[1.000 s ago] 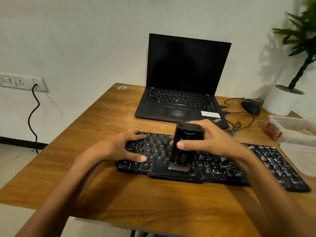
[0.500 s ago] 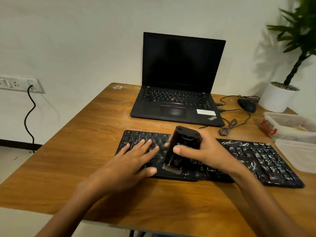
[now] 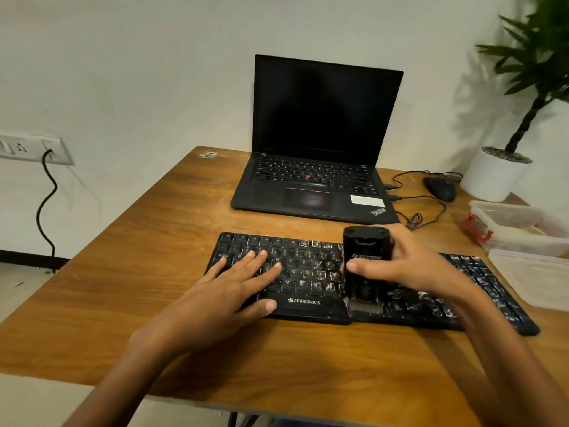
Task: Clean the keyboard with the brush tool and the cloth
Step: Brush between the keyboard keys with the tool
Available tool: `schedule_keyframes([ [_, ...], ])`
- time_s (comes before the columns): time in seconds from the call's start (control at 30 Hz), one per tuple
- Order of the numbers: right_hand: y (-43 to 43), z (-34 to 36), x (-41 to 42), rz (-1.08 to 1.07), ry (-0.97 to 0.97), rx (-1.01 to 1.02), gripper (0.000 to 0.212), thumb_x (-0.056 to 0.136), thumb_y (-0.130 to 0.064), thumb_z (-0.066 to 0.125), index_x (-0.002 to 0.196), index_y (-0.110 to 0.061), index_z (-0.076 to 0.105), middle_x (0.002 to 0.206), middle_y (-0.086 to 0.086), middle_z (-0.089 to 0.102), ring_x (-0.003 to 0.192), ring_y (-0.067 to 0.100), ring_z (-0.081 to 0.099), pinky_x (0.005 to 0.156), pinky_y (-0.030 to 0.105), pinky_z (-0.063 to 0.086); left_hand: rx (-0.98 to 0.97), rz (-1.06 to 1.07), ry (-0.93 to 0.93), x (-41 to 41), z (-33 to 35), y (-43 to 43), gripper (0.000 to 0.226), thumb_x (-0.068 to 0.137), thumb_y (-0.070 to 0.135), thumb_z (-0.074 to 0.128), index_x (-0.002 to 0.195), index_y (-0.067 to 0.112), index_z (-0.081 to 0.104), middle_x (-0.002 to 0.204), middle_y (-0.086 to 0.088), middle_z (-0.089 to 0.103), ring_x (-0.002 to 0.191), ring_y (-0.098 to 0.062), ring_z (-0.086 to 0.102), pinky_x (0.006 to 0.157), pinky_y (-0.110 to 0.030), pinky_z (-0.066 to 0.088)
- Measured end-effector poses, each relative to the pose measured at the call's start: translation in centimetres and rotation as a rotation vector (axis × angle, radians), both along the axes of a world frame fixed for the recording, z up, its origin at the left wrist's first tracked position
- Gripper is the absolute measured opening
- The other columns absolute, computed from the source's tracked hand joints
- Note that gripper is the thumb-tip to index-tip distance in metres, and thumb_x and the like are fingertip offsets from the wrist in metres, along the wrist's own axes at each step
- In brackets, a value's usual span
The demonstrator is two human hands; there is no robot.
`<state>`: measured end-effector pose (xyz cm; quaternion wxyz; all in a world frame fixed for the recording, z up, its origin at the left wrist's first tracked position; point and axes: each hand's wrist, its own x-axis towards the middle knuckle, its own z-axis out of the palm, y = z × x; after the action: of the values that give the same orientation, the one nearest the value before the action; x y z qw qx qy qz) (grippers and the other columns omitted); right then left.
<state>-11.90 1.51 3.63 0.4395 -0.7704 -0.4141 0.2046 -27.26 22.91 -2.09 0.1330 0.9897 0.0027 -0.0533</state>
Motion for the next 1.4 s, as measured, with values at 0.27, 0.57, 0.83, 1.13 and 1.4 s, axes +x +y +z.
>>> schedule_keyframes([
  [0.27, 3.3, -0.7, 0.1, -0.011, -0.029, 0.181, 0.03, 0.066, -0.03, 0.073, 0.09, -0.019, 0.06, 0.087, -0.001, 0.065, 0.079, 0.0, 0.062, 0.067, 0.011, 0.049, -0.001, 0.007, 0.005, 0.0, 0.2, -0.1, 0.061, 0.076, 0.065, 0.013, 0.13, 0.053, -0.013, 0.144, 0.021, -0.025, 0.131, 0.004, -0.027, 0.105, -0.024, -0.02],
  [0.57, 1.6, -1.0, 0.6, 0.082, -0.066, 0.187, 0.029, 0.061, -0.039, 0.071, 0.082, -0.022, 0.06, 0.076, -0.012, 0.067, 0.072, 0.0, 0.063, 0.06, 0.01, 0.047, -0.022, 0.014, 0.013, 0.0, 0.4, -0.1, 0.067, 0.067, 0.071, 0.009, 0.129, 0.054, -0.013, 0.143, 0.022, -0.025, 0.13, 0.005, -0.028, 0.105, -0.024, -0.02],
  [0.83, 3.5, -0.1, -0.2, 0.079, -0.16, 0.268, 0.04, 0.065, -0.04, 0.069, 0.093, -0.012, 0.064, 0.089, 0.007, 0.068, 0.084, 0.015, 0.064, 0.073, 0.028, 0.055, -0.032, 0.026, 0.019, -0.1, 0.6, -0.2, 0.073, 0.062, 0.073, 0.005, 0.129, 0.052, -0.014, 0.143, 0.021, -0.025, 0.131, 0.004, -0.028, 0.105, -0.024, -0.02],
  [1.13, 0.8, -0.2, 1.7, 0.152, -0.104, -0.016, 0.036, 0.06, -0.045, 0.069, 0.079, -0.016, 0.062, 0.076, -0.003, 0.07, 0.072, 0.01, 0.066, 0.061, 0.021, 0.054, -0.026, 0.03, 0.019, 0.0, 0.7, -0.2, 0.075, 0.06, 0.074, 0.004, 0.13, 0.052, -0.014, 0.143, 0.022, -0.025, 0.13, 0.004, -0.028, 0.105, -0.025, -0.02],
  [1.4, 3.3, -0.8, -1.5, 0.215, -0.098, 0.029, 0.035, 0.069, -0.035, 0.07, 0.095, -0.011, 0.063, 0.091, 0.009, 0.069, 0.088, 0.018, 0.066, 0.077, 0.037, 0.055, -0.013, 0.036, 0.024, 0.0, 0.8, -0.2, 0.074, 0.061, 0.072, 0.005, 0.13, 0.051, -0.015, 0.142, 0.022, -0.026, 0.131, 0.004, -0.028, 0.105, -0.025, -0.02],
])
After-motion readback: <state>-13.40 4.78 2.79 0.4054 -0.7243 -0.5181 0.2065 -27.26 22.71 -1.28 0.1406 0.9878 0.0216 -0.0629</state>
